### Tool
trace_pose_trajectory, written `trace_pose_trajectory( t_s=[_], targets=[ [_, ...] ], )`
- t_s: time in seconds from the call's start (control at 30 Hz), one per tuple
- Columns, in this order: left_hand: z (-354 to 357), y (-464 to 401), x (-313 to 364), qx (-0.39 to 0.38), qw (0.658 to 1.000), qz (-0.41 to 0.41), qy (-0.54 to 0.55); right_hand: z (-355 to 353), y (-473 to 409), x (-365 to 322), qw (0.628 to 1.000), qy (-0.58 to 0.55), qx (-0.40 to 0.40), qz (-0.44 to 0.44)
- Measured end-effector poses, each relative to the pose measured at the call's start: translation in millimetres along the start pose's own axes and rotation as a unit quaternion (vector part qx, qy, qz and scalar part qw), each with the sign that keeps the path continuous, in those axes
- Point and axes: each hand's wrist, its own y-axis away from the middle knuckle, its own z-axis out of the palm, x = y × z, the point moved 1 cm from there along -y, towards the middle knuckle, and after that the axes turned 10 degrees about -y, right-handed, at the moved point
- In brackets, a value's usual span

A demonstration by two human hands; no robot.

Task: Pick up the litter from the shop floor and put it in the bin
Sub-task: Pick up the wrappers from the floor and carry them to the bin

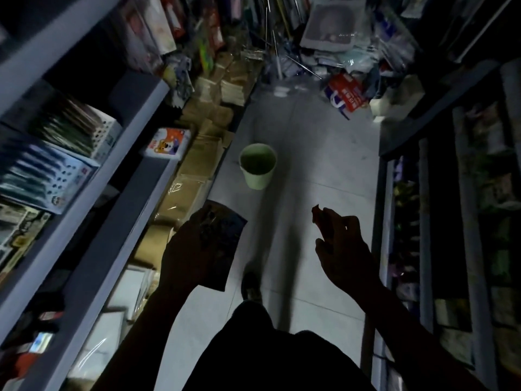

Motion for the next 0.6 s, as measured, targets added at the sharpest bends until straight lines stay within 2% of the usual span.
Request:
trace_pose_trajectory(
  t_s=[0.1,0.2,0.3,0.4,0.6],
  targets=[
    [-6.2,-56.9,4.6,-0.018,1.0,-0.022,0.003,4.0,-38.3,-4.5,1.0,-0.004,-0.005,-0.001],
    [-9.9,-109.9,23.7,-0.03,0.999,0.012,0.007,8.3,-69.9,-1.7,1.0,-0.008,-0.016,0.012],
    [-7.4,-160.0,43.3,-0.049,0.998,0.048,0.008,3.2,-97.1,5.3,0.999,0.009,0.01,0.034],
    [-1.9,-208.1,69.1,-0.045,0.994,0.096,-0.01,-7.1,-124.8,15.0,0.995,-0.043,0.024,0.084],
    [25.3,-291.0,112.4,-0.074,0.992,0.097,-0.018,-23.3,-188.7,49.4,0.995,-0.027,0.041,0.092]
  ],
)
